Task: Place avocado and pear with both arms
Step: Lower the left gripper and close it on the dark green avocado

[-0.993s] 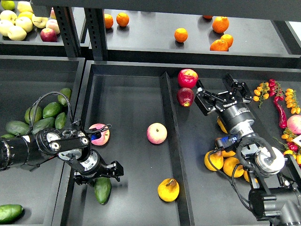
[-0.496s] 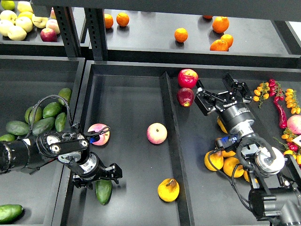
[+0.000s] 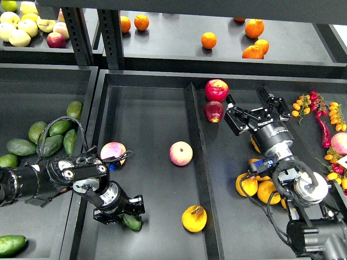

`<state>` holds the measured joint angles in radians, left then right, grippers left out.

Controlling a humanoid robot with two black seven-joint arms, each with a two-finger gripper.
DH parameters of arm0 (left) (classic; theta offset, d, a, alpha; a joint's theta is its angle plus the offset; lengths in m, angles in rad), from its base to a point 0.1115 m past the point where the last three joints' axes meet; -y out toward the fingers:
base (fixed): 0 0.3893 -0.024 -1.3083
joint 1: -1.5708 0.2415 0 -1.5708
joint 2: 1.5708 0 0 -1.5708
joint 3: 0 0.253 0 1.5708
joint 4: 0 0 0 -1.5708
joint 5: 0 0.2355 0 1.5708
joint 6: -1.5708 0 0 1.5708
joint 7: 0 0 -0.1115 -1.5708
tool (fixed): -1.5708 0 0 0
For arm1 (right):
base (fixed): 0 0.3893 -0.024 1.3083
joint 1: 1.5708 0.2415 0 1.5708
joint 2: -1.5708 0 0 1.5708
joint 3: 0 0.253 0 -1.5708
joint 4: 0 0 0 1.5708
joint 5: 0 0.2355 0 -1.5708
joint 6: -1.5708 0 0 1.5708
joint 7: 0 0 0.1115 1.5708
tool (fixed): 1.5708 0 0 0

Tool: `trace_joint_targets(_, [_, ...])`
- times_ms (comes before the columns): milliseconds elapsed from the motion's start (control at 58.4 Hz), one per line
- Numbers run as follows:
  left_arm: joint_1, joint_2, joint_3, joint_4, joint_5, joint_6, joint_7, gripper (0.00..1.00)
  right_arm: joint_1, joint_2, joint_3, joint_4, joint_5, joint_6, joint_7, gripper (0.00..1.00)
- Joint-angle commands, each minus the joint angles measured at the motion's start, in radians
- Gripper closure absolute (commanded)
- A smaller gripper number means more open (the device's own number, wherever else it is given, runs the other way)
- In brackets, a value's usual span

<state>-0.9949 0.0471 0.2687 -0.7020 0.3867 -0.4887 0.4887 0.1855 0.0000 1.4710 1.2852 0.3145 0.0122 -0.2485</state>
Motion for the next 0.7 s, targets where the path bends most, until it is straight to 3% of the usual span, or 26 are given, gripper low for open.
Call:
trace_joint_targets(0, [0.001, 0.003, -0.02, 0.001, -0.016, 0.0, 0.0, 0.82, -0.008, 0.0, 0.0, 0.006, 0.0, 0.0, 0.0, 0.0])
trace_joint_targets(137, [0.001, 0.01, -0.075, 0.004, -0.016, 0.0, 0.0, 0.94, -0.012, 0.0, -0.001, 0.006, 0.0, 0.0, 0.0, 0.0])
trace_joint_targets(325, [-0.011, 0.017, -0.086, -0.016, -0.017, 0.0, 0.0, 0.94, -0.014, 0.0, -0.001, 0.008, 0.002, 0.002, 0.0, 0.0])
trace_joint_targets(685, [-0.102, 0.142, -0.124, -0.054, -0.06, 0.0, 0.0, 0.94, -0.017, 0.0, -0.006, 0.013, 0.002, 0.002, -0.002, 0.0])
